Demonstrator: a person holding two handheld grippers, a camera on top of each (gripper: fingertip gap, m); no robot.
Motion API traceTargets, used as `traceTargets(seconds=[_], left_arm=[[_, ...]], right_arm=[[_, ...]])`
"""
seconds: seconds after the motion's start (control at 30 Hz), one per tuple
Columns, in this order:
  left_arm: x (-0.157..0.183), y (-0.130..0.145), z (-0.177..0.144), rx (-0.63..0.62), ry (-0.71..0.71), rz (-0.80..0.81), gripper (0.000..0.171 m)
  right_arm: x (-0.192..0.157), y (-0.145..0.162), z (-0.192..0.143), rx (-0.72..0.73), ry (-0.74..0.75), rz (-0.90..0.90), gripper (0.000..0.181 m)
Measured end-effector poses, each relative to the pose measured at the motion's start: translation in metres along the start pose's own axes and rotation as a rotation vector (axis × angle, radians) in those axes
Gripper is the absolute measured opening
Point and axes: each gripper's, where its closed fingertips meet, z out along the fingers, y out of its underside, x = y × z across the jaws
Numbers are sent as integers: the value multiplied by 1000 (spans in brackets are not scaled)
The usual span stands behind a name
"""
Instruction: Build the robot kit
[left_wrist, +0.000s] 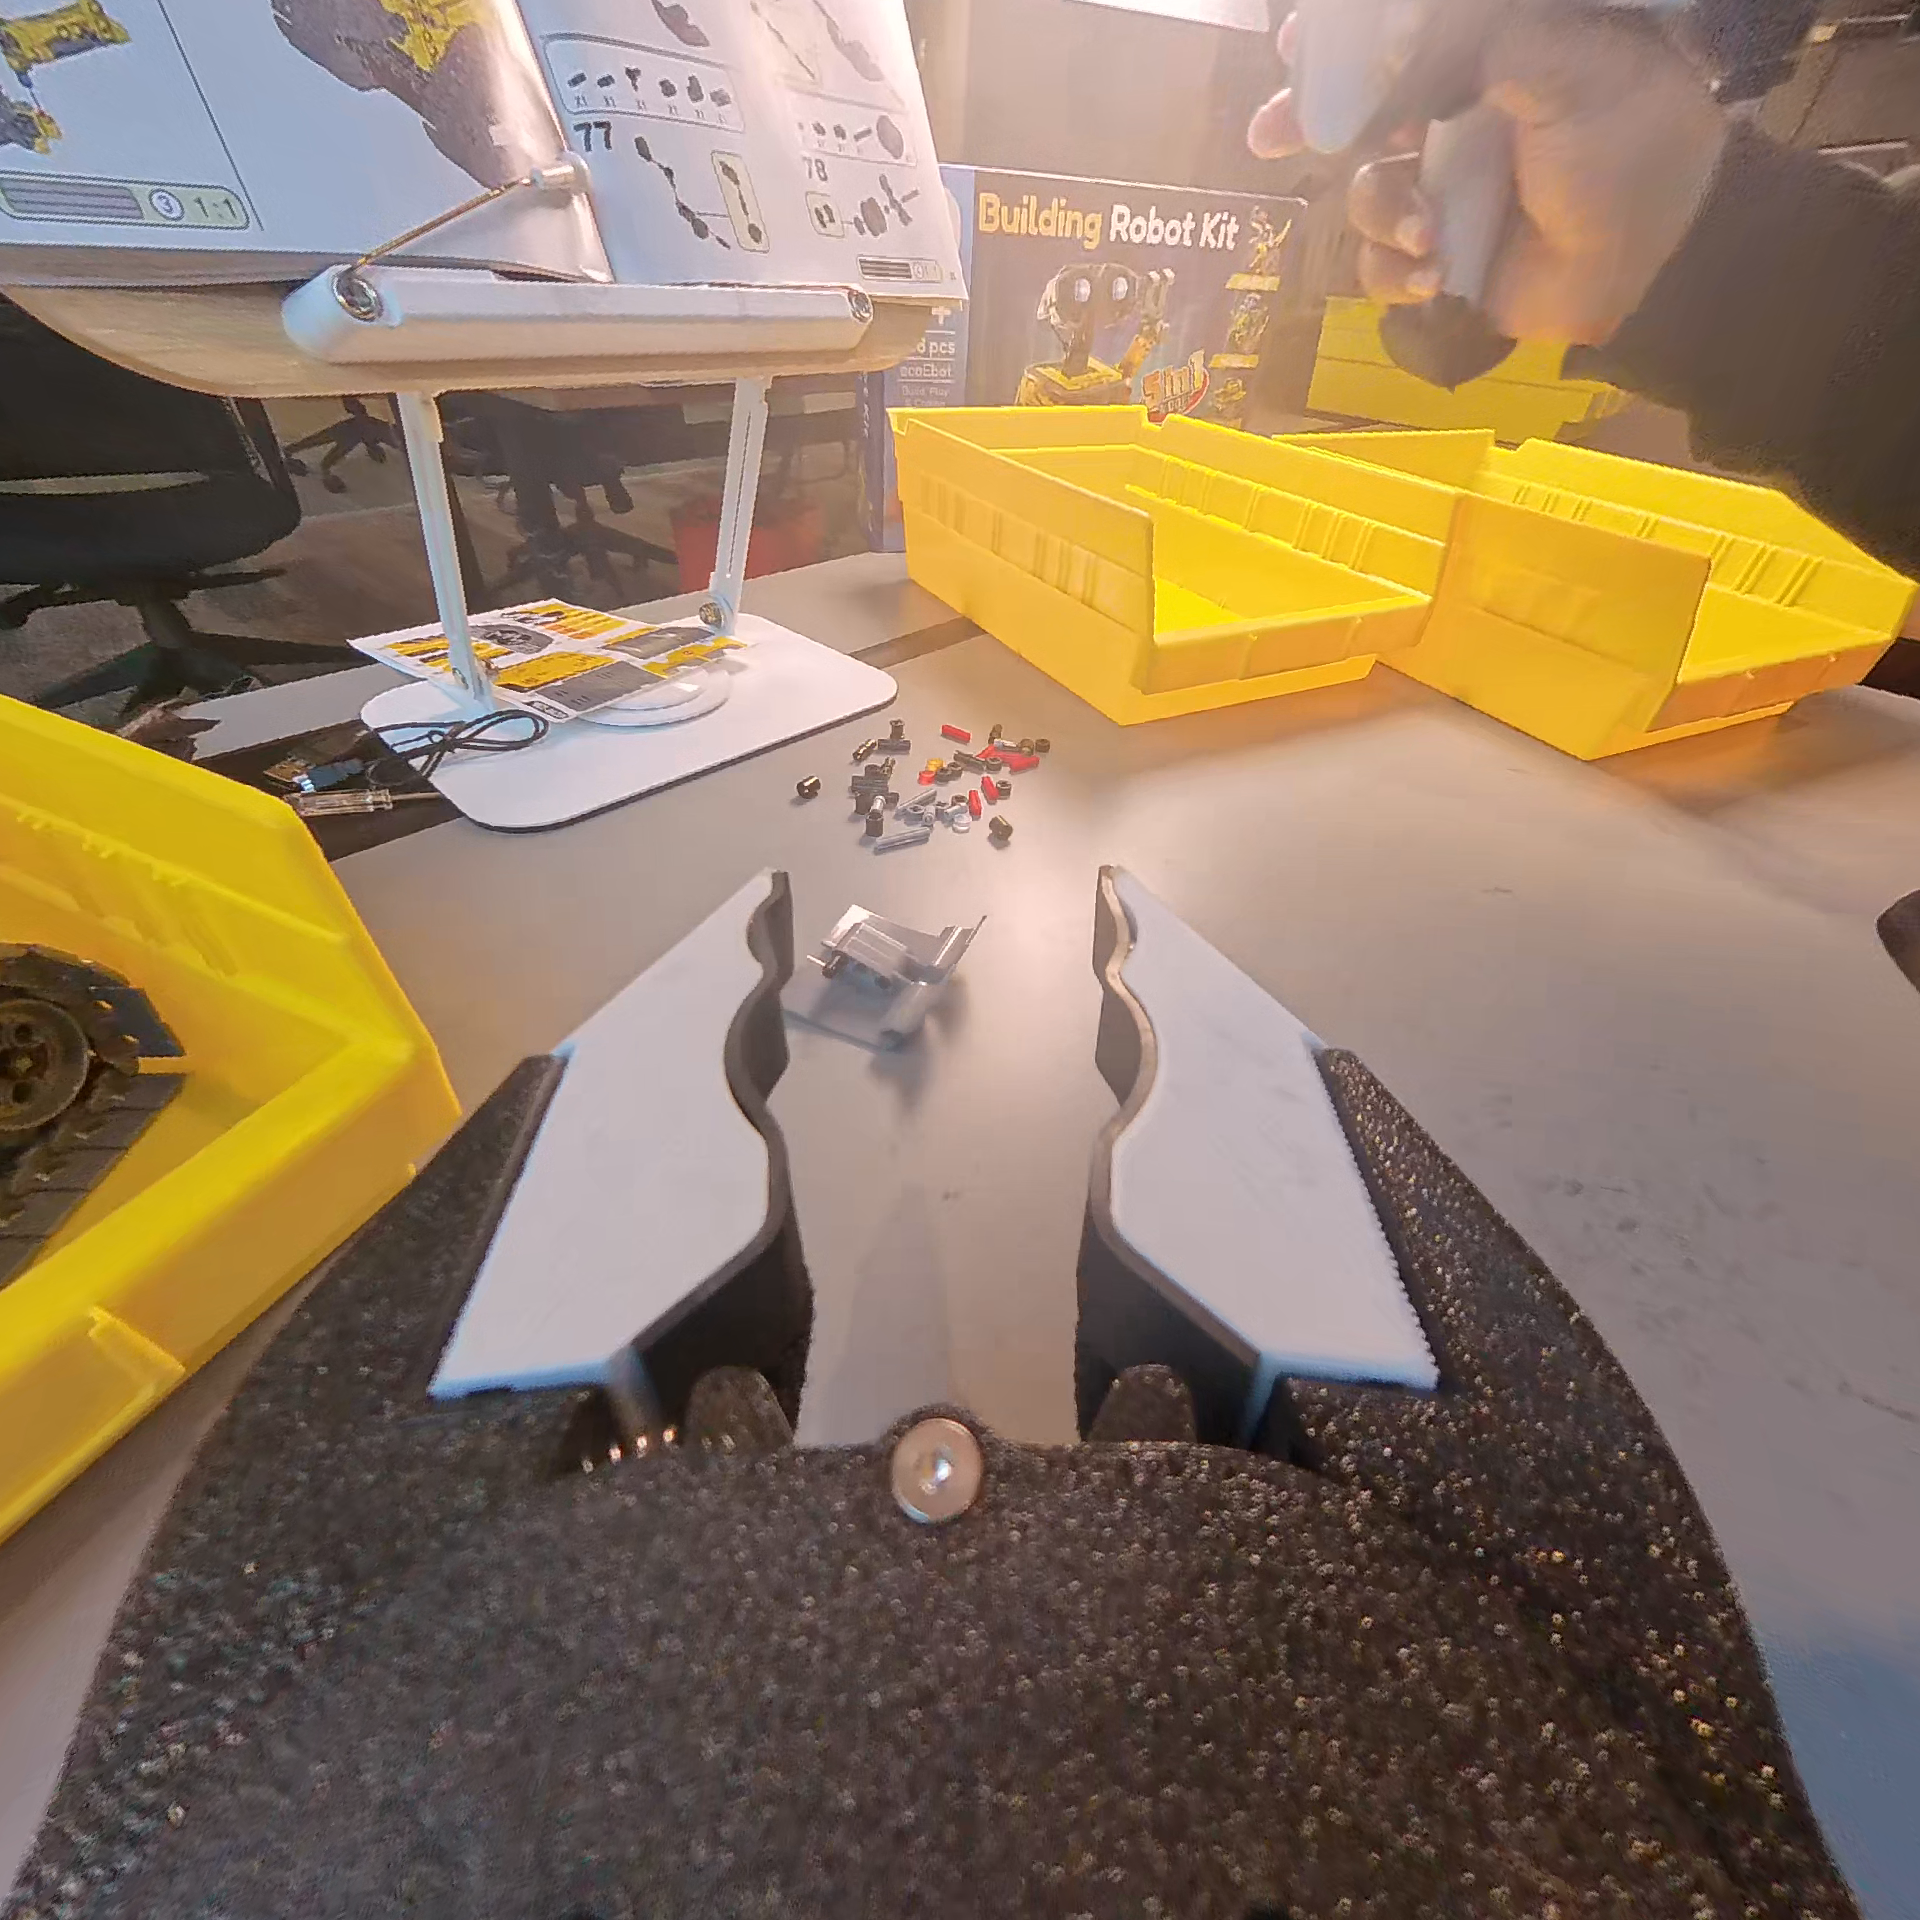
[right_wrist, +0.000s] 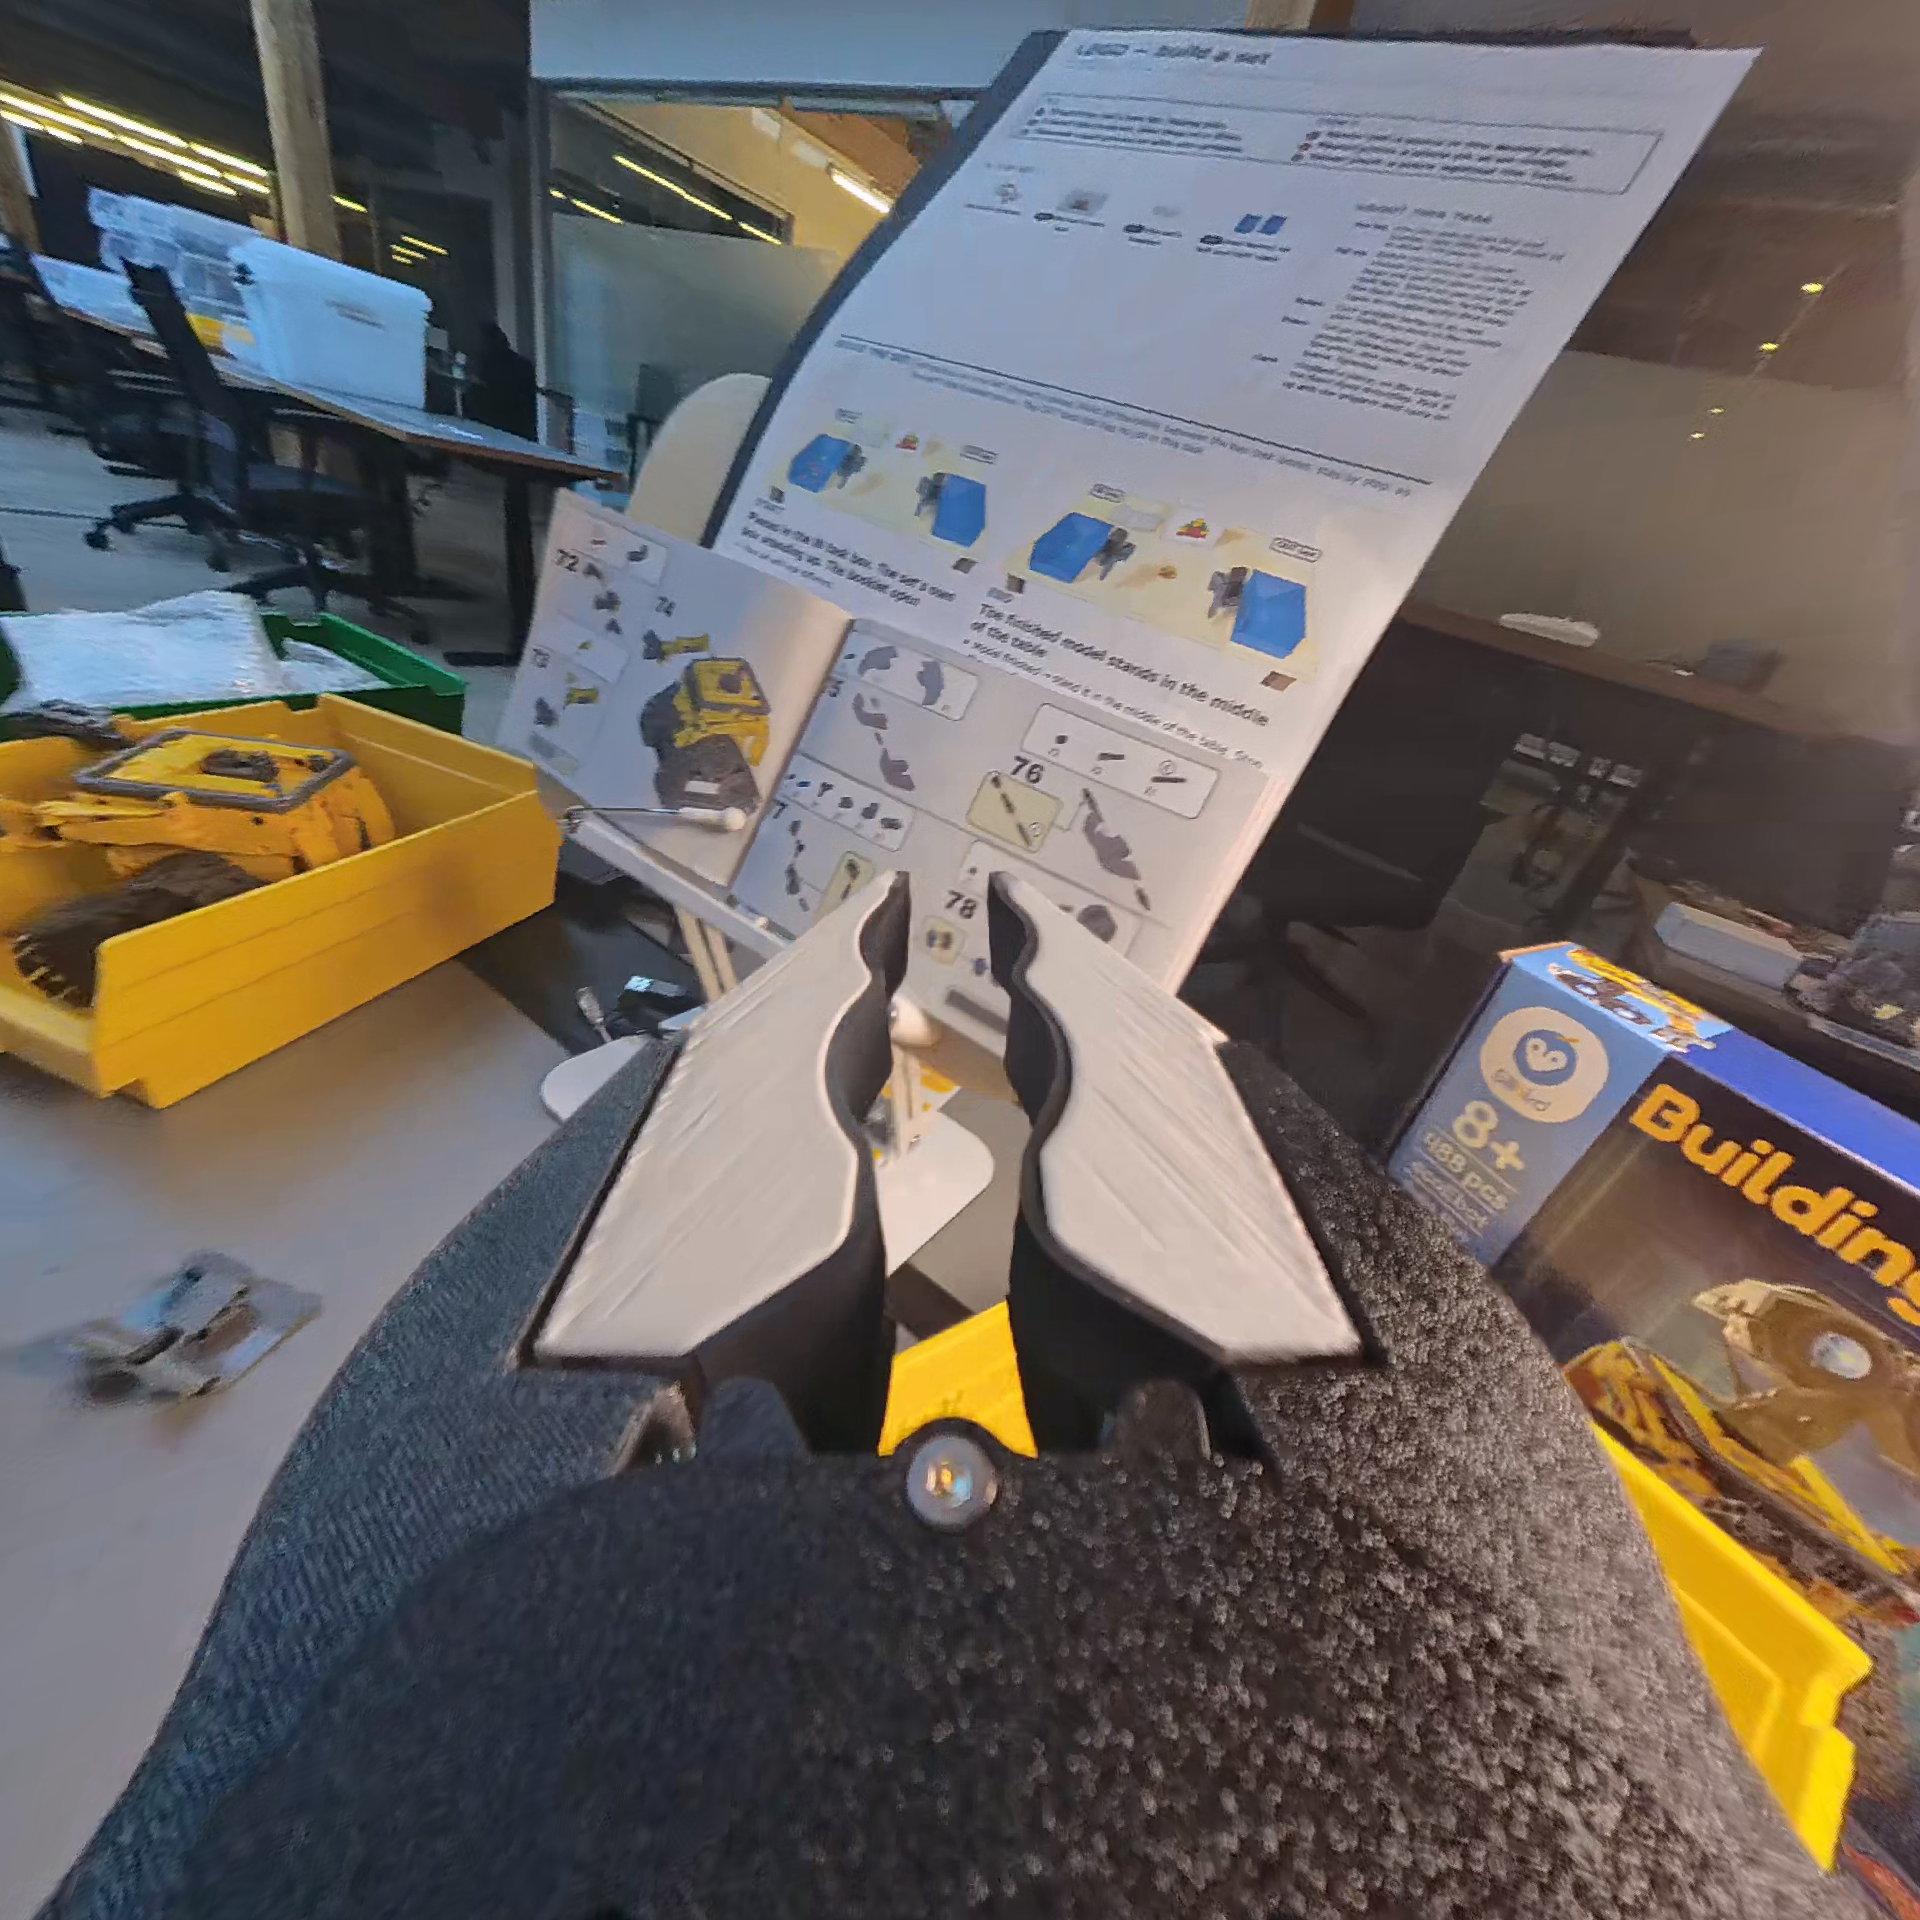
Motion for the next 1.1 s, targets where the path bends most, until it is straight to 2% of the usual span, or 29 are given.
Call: traceTargets(seconds=[0.13,0.2,0.27,0.33,0.4,0.5,0.7,1.1], left_arm=[[0,0,0,-2,-3,5,57],[1,1,1,-5,-1,8,57],[2,1,1,-9,2,13,56],[3,2,2,-16,4,18,56],[4,3,2,-20,6,26,56],[6,2,1,-17,7,35,55],[10,5,2,-33,26,42,55],[17,6,3,-39,65,34,55]], right_arm=[[-52,13,-24,-44,-86,38,15],[-85,34,-31,-105,-139,60,15],[-128,74,-31,-242,-246,79,14],[-172,127,-25,-429,-370,51,16],[-196,172,-13,-554,-414,-8,17],[-209,205,9,-638,-450,-38,18],[-210,230,32,-749,-470,-48,18],[-211,233,42,-771,-500,-90,8]])
